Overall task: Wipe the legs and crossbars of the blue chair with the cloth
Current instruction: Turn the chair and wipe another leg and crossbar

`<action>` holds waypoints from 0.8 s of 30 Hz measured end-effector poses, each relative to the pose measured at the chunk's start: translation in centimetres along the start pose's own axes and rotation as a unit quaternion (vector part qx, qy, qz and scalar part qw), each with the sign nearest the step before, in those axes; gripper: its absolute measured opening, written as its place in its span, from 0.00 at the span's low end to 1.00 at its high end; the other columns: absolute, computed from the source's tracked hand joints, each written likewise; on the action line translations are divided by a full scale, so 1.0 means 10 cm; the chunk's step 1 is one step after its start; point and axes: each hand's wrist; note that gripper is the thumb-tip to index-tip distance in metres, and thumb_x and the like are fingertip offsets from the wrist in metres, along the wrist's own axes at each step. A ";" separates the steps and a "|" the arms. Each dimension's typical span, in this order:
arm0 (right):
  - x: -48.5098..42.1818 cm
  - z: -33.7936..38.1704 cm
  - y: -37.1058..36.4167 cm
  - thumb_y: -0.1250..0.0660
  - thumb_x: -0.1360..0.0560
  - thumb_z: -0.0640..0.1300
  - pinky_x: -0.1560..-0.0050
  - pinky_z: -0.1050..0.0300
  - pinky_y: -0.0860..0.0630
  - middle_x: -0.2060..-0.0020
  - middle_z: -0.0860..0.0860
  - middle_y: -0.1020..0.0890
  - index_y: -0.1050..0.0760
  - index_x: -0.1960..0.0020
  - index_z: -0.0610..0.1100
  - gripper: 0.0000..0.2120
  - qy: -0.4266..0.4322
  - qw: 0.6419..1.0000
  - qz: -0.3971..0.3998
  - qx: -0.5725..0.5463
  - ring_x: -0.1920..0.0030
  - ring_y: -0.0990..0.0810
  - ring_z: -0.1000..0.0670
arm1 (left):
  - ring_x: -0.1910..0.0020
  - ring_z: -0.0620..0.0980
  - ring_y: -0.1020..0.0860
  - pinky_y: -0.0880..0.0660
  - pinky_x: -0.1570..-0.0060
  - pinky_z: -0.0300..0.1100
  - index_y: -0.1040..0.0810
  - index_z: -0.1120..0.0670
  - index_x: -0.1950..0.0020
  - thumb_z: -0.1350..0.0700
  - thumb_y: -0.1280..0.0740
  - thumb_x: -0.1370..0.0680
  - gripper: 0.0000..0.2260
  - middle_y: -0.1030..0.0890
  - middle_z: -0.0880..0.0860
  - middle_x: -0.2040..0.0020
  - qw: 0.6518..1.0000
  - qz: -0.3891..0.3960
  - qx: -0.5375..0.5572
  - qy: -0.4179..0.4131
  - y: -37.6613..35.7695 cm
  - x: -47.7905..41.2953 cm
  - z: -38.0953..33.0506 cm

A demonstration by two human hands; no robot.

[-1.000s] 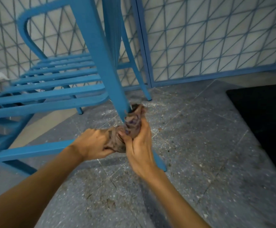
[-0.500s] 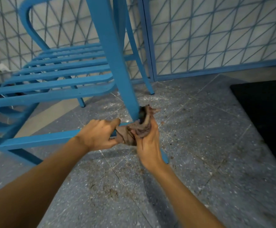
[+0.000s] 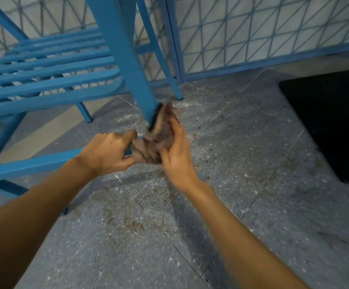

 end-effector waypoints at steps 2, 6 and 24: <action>0.17 -0.30 0.08 0.45 0.20 0.53 0.35 0.39 0.30 0.34 0.43 0.29 0.46 0.26 0.53 0.23 -0.062 0.997 0.051 0.013 0.35 0.28 0.43 | 0.77 0.57 0.24 0.33 0.75 0.40 0.27 0.59 0.54 0.33 0.50 0.26 0.29 0.22 0.56 0.71 1.000 -0.007 -0.003 0.005 0.01 0.00 0.00; 0.28 -0.43 0.34 0.36 0.21 0.45 0.36 0.47 0.26 0.38 0.50 0.22 0.36 0.29 0.47 0.22 -0.155 0.982 0.109 -0.019 0.38 0.23 0.52 | 0.80 0.54 0.27 0.38 0.77 0.36 0.27 0.58 0.55 0.31 0.56 0.24 0.32 0.25 0.52 0.74 1.000 -0.012 -0.003 -0.014 0.01 0.01 0.00; -0.49 0.08 0.53 0.27 0.30 0.44 0.45 0.59 0.24 0.50 0.53 0.17 0.22 0.46 0.50 0.13 -0.175 0.931 0.254 -0.197 0.45 0.19 0.53 | 0.67 0.55 0.27 0.34 0.69 0.44 0.30 0.56 0.47 0.31 0.58 0.30 0.33 0.20 0.57 0.60 0.998 0.008 -0.045 0.053 -0.06 -0.01 0.07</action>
Point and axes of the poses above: each hand's wrist, its own x-axis away from the middle knuckle, its own y-axis out of the back of the hand, z = x × y
